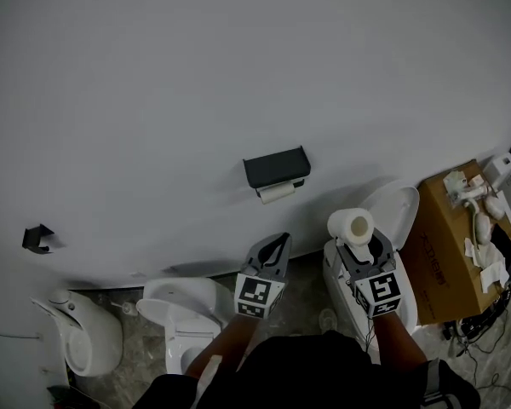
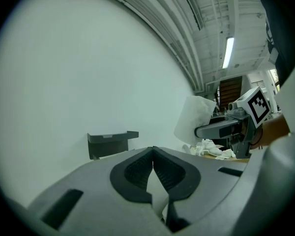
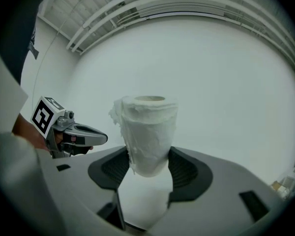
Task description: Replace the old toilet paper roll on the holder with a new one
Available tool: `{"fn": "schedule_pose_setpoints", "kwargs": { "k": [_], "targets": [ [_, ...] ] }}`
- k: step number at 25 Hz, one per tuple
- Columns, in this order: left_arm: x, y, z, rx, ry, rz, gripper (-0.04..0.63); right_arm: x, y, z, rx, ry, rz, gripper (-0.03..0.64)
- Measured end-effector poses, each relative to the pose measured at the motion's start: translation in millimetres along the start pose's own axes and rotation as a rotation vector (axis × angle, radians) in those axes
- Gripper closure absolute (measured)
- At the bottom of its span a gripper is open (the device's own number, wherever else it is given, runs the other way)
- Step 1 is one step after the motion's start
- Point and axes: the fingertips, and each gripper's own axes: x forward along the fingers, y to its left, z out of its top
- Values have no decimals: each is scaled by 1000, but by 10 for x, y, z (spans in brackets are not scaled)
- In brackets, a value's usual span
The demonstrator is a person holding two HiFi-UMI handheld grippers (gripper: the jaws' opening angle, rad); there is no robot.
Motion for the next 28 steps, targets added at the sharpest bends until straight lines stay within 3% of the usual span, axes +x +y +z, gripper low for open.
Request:
{"fn": "schedule_pose_setpoints", "kwargs": {
  "k": [6, 13, 15, 20, 28],
  "targets": [
    [250, 154, -50, 32, 49, 71, 589, 297, -216, 34, 6, -17, 64, 377],
    [491, 335, -229, 180, 207, 190, 588, 530, -426, -14, 11, -21, 122, 377],
    [555, 367, -274, 248, 248, 211, 576, 572, -470, -47, 16, -18, 137, 377],
    [708, 444, -393, 426, 365, 230, 474, 665, -532, -90, 25, -14, 172, 377],
    [903, 718, -507, 834, 571, 317, 411, 770, -582, -151, 33, -8, 225, 377]
  ]
}}
